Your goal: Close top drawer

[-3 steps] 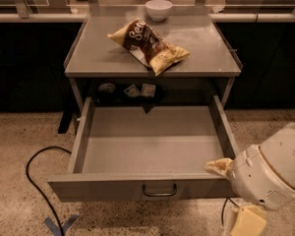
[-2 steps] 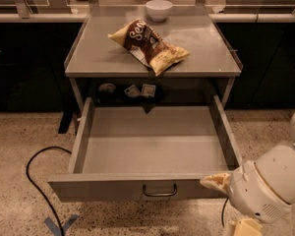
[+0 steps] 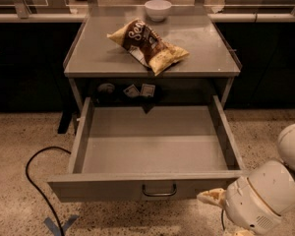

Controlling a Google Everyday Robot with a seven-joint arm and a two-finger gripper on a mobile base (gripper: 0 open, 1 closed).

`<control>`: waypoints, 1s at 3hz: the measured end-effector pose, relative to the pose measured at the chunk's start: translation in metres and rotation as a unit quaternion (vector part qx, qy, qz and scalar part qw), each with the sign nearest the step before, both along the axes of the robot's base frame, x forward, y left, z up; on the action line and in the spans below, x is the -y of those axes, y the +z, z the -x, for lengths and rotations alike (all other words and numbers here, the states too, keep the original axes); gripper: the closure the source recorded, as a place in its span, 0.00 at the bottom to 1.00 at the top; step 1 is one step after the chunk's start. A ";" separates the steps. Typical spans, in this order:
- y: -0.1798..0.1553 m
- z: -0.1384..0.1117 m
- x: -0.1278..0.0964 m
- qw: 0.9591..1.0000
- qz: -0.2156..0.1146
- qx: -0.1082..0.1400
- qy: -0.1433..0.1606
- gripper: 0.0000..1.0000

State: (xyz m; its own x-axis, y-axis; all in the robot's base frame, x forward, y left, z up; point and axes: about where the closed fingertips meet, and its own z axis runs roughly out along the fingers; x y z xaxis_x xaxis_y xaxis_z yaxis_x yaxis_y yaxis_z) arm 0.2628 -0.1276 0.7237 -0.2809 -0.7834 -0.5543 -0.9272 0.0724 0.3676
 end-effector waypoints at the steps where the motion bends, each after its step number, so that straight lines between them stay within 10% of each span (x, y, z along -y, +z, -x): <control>1: -0.015 -0.004 -0.007 1.000 -0.019 -0.016 0.019 0.00; 3: -0.032 -0.061 -0.021 0.998 -0.047 -0.014 0.033 0.00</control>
Offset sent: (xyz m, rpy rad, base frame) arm 0.0423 0.0287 -0.0334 0.0987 0.0512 0.1092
